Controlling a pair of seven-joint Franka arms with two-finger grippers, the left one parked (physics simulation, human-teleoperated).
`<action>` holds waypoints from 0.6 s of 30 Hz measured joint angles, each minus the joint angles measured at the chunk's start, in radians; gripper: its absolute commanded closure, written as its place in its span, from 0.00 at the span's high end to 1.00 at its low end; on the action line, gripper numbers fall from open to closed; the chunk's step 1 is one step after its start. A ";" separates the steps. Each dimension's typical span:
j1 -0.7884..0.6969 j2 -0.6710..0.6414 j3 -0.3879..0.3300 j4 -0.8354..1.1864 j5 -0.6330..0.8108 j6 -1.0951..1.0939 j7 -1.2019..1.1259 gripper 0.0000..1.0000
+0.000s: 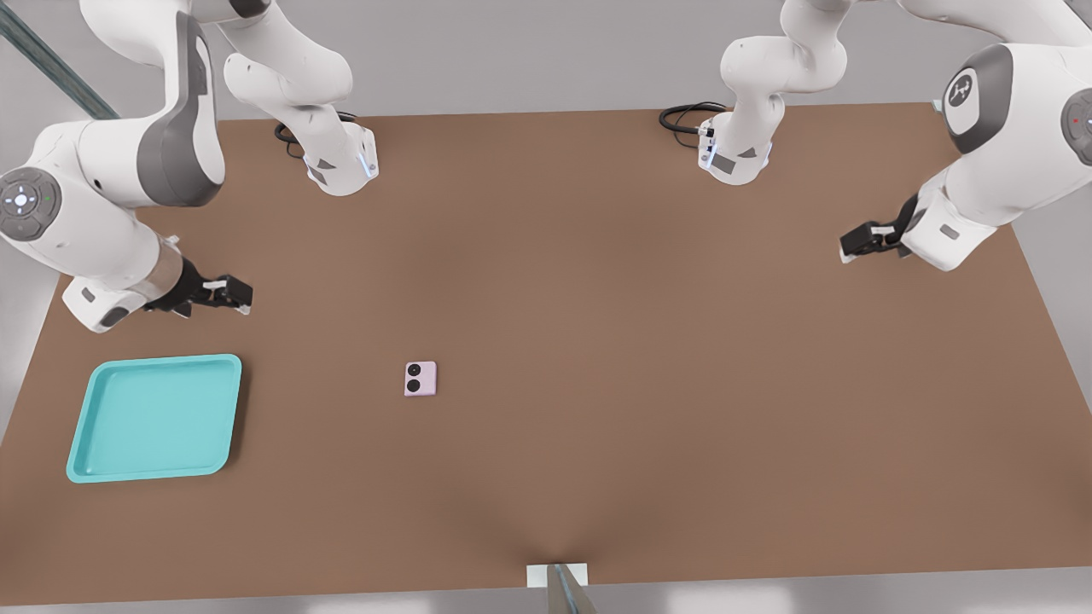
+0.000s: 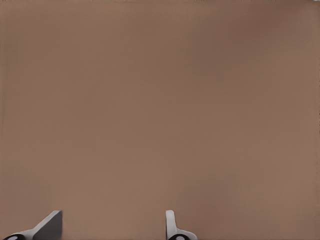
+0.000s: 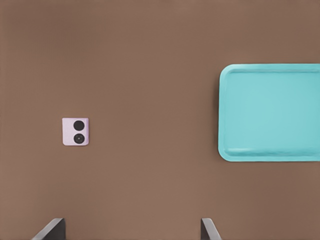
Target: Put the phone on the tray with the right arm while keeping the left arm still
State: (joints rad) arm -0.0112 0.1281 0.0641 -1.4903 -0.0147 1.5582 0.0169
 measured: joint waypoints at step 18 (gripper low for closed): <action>0.275 0.368 0.030 -0.030 -0.016 0.318 0.093 1.00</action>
State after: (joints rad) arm 0.2641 0.4959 0.0941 -1.5202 -0.0309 1.8765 0.1098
